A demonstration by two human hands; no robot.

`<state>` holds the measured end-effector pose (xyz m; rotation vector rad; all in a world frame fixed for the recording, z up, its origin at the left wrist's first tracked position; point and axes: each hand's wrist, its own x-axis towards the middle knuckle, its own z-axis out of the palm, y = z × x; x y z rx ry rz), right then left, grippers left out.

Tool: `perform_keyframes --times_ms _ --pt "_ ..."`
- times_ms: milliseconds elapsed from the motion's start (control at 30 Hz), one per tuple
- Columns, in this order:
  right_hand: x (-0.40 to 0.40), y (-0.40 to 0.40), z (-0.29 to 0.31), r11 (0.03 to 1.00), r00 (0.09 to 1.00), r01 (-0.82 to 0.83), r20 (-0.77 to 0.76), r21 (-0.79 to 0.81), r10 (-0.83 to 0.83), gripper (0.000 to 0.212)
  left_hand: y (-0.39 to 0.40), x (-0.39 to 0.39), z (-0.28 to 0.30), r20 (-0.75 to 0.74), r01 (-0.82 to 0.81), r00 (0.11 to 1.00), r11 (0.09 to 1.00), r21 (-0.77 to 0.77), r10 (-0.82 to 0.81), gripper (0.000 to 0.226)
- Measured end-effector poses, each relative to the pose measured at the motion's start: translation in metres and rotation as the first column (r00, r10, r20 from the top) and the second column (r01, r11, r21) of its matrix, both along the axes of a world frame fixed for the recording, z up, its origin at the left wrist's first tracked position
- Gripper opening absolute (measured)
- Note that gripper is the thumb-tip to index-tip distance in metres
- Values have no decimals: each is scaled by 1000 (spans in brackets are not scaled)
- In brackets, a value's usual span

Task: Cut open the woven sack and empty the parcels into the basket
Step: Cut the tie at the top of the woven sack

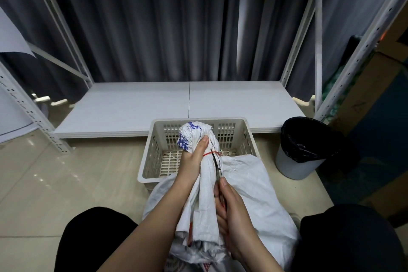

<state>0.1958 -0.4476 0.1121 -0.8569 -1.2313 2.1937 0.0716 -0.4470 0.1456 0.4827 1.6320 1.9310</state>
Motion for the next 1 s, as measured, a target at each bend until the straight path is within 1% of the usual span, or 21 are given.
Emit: perform_keyframes --times_ms 33,100,133,200,267,300,433,567,767,900,933,1000 --pt "1 2 0 1000 1000 1 -14 -28 -1 49 0 0 0 9 -2 1000 1000 -6 2 14" --pt "3 3 2 987 997 -12 -83 -159 -2 38 1 1 1 10 -19 1000 1000 -6 19 14" --pt "2 3 5 974 995 -7 -97 -228 -15 37 2 2 0 5 -29 1000 1000 -3 29 15" --pt "1 3 9 959 993 11 -109 -283 -44 43 4 2 0 -28 -37 999 999 -6 36 13" --pt "-2 2 10 958 994 21 -97 -285 -50 52 6 2 0 -58 -42 997 999 4 42 12" --pt "-2 1 10 962 994 25 -94 -272 -52 53 6 2 0 -68 -43 997 999 9 43 14" --pt "-4 -2 11 971 994 33 -97 -237 -57 46 7 0 -2 -50 -41 998 999 -1 41 11" --pt "-2 -1 8 965 996 28 -76 -261 -50 41 10 -4 -4 -53 -43 998 998 -34 42 11" --pt "-5 4 1 984 999 26 -38 -178 -34 44 9 -3 -4 -55 -39 998 997 -73 35 10" --pt "-10 10 3 981 1000 20 3 -192 -19 42 11 -3 -3 -55 -39 998 993 -109 33 10" --pt "-10 12 7 981 1000 15 11 -191 -13 39 12 -2 -2 -56 -41 998 993 -110 35 10" --pt "-7 16 13 981 1000 -1 20 -193 5 44 12 -2 -3 -61 -56 997 993 -108 50 13"
